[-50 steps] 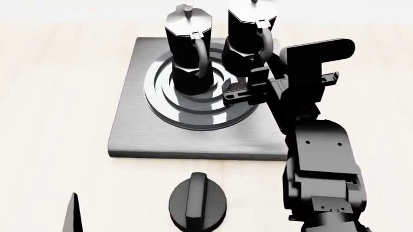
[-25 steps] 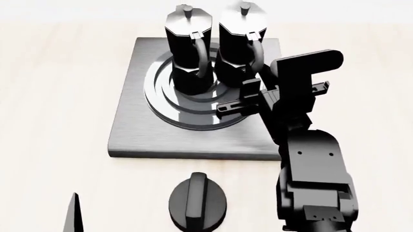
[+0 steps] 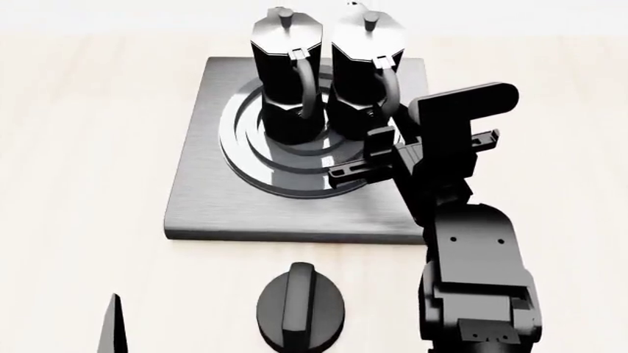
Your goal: Put both moka pots on the stove.
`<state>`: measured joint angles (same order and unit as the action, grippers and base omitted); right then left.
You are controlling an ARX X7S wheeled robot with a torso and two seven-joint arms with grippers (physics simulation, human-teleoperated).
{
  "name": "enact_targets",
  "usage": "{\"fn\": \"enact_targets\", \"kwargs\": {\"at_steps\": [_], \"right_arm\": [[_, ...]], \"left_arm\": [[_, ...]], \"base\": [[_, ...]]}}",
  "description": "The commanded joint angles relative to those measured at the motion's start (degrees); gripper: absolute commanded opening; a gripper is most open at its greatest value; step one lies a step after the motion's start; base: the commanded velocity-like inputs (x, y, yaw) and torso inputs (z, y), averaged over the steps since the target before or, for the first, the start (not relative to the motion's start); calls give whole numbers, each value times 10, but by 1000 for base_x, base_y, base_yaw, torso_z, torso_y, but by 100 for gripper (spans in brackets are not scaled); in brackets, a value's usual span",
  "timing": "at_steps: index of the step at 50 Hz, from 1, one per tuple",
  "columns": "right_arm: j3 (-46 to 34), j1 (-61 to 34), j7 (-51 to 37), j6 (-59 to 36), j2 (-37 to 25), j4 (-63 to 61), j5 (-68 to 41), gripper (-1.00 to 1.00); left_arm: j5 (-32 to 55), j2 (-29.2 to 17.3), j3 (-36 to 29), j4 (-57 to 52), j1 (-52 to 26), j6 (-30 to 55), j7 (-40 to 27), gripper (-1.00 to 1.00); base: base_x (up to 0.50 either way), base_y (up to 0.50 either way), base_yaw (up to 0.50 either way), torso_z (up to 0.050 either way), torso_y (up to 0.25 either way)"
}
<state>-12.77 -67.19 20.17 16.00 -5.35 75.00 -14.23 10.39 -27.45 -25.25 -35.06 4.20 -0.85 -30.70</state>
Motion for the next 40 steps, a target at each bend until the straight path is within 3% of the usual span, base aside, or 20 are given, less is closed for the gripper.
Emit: {"fn": "enact_targets", "kwargs": {"at_steps": [1, 7, 8, 21, 25, 29, 40], "right_arm": [[34, -3, 2, 6, 3, -1, 19, -100], [46, 0, 6, -4, 4, -1, 31, -100], [49, 0, 6, -1, 4, -1, 32, 100], [65, 7, 14, 1, 4, -17, 43, 100], [68, 107, -12, -151, -19, -295, 21, 100], [75, 173, -40, -248, -34, -485, -3, 100], [98, 288, -126, -373, -49, -786, -35, 100]], "left_arm": [[0, -1, -2, -1, -1, 1, -1, 100], [-1, -1, -2, 1, -1, 0, -1, 100], [-1, -1, -2, 1, -1, 0, -2, 100], [0, -2, -4, 1, -2, -1, -2, 100], [-1, -2, -5, 1, -1, -2, -3, 100], [-1, -2, -6, -1, 0, -1, -4, 100], [-2, -4, -7, -4, 0, 0, -6, 100]], "base": [[0, 0, 0, 0, 0], [0, 0, 0, 0, 2], [0, 0, 0, 0, 0], [0, 0, 0, 0, 0], [0, 0, 0, 0, 0], [0, 0, 0, 0, 0], [0, 0, 0, 0, 0]]}}
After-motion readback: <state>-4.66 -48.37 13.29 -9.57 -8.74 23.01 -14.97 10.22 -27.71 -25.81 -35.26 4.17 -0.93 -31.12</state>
